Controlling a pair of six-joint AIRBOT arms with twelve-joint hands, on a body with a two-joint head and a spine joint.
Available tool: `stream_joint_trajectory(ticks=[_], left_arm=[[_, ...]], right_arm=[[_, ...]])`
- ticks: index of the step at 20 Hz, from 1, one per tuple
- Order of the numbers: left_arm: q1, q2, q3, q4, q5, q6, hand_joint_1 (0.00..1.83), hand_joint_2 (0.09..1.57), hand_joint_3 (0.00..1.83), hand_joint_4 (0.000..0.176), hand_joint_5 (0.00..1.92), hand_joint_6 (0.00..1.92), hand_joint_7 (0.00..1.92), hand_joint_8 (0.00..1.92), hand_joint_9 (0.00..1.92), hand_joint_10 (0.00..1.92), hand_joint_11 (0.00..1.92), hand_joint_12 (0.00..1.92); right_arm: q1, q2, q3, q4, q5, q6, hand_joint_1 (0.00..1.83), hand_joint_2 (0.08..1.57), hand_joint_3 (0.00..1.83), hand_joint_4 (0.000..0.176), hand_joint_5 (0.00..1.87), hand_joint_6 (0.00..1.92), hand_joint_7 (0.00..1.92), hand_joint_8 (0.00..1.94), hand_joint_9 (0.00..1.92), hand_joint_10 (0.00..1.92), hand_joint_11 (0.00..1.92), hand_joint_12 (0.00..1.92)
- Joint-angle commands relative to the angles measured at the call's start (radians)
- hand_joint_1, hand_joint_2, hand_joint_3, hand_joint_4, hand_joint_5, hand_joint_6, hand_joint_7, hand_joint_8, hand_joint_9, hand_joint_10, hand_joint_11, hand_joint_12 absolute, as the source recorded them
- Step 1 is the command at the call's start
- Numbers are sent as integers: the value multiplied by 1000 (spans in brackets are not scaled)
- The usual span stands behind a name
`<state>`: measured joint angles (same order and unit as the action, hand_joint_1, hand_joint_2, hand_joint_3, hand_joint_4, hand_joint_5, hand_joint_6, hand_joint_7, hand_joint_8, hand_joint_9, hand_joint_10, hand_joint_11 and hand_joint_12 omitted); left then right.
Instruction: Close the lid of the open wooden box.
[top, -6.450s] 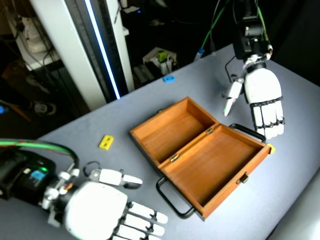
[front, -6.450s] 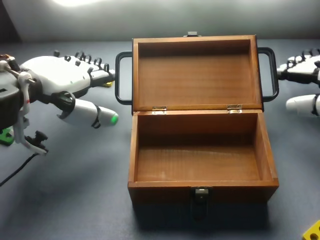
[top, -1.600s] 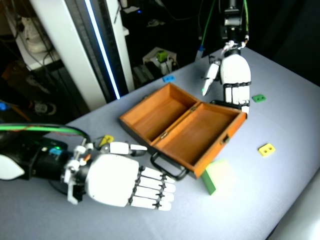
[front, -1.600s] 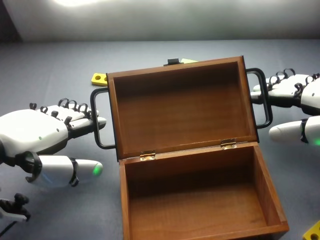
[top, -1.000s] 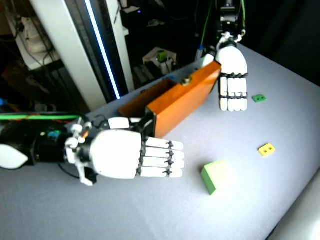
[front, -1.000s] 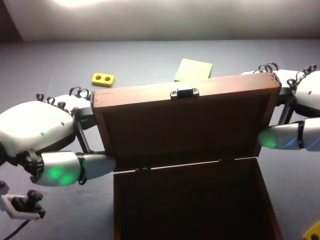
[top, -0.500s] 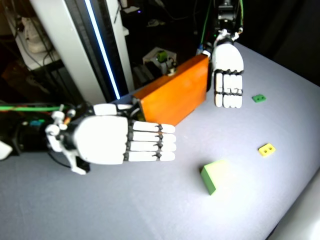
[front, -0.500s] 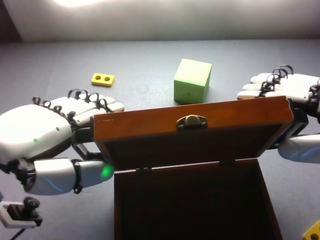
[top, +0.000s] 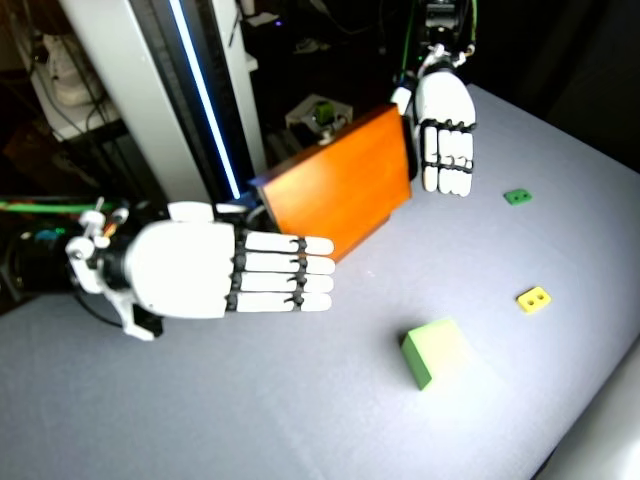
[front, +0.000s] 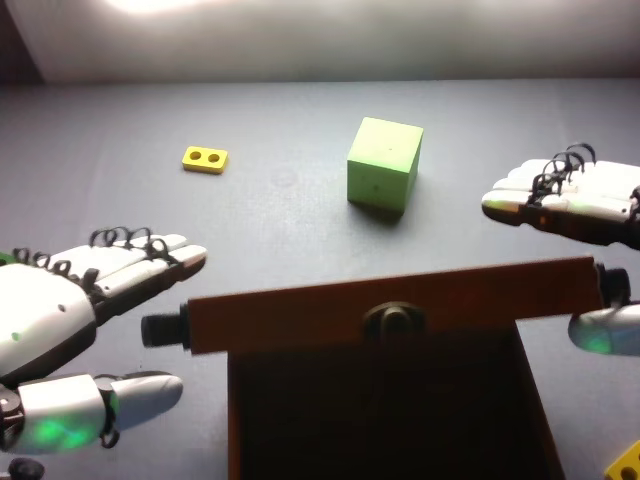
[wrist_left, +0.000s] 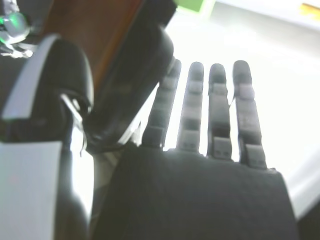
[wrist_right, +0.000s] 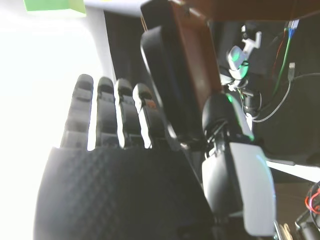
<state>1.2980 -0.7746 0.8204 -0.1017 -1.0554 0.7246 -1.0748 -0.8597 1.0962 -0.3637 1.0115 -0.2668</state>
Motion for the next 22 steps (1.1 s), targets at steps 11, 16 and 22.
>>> stream_joint_trajectory(ticks=[11, 16, 22], left_arm=[[32, 15, -21, -30, -221, -10, 380, 1310, 0, 0, 35, 0, 10, 0, 60, 3, 128, 34], [34, 4, -17, -40, -208, -10, 346, 1315, 2, 0, 43, 0, 13, 0, 67, 1, 131, 34], [33, 2, -12, -46, -202, -10, 337, 1311, 0, 0, 51, 1, 20, 0, 66, 0, 138, 34]], right_arm=[[-22, 3, -21, 40, 117, 7, 244, 1261, 0, 0, 39, 0, 7, 2, 0, 0, 0, 0], [-139, -10, -23, 90, 114, 7, 399, 1218, 0, 64, 0, 0, 4, 0, 0, 0, 34, 14], [-148, -33, -17, 94, 94, 7, 455, 1125, 0, 122, 0, 0, 0, 0, 0, 0, 35, 11]])
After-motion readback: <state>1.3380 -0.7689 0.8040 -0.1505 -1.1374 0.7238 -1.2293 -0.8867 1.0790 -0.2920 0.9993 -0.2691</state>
